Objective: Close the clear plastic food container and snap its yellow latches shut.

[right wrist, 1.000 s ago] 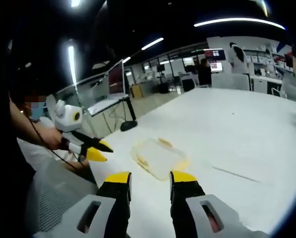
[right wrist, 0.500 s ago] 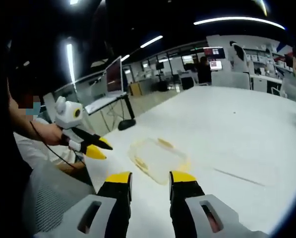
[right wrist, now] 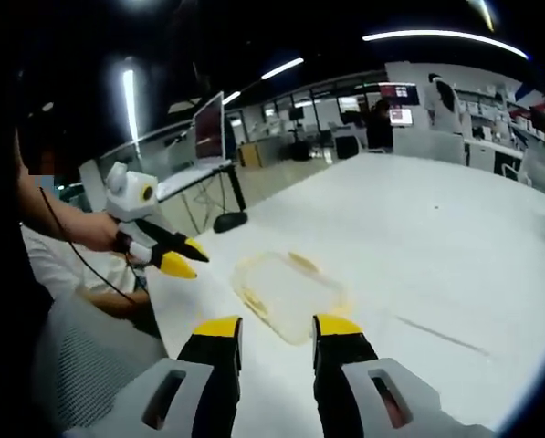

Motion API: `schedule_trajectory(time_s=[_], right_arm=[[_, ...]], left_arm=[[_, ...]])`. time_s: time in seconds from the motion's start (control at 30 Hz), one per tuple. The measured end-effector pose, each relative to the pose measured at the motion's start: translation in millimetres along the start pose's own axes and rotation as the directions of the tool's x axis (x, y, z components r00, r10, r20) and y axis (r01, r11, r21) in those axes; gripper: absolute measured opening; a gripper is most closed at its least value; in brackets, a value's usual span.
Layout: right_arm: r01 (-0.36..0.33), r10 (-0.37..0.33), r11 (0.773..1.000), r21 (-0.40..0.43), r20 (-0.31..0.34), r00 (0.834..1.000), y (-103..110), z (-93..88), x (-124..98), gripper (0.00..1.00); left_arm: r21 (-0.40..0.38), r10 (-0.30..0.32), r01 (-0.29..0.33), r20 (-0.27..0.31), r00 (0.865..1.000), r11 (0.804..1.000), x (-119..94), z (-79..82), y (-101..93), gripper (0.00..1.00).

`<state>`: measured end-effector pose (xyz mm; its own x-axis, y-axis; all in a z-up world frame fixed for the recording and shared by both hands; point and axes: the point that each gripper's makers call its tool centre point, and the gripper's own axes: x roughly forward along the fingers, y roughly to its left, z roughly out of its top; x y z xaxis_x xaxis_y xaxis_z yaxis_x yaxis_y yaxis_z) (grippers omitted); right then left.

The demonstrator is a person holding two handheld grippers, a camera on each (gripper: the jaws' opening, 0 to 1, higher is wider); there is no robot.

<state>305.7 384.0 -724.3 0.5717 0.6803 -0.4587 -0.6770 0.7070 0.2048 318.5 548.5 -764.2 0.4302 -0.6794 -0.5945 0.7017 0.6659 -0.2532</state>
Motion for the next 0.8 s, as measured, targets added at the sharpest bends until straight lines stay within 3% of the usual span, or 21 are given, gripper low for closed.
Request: schedule_trajectory(time_s=[0.3, 0.8], right_arm=[[0.020, -0.020, 1.000, -0.022, -0.024, 1.000, -5, -2.1, 7, 0.31], [0.032, -0.037, 0.997, -0.063, -0.074, 0.997, -14, -8.8, 13, 0.31]], left_arm=[[0.044, -0.037, 0.040, -0.046, 0.998, 0.998, 5, -3.9, 7.0, 0.29], [0.107, -0.040, 0.050, -0.095, 0.995, 0.993, 8, -5.7, 26.5, 0.29]])
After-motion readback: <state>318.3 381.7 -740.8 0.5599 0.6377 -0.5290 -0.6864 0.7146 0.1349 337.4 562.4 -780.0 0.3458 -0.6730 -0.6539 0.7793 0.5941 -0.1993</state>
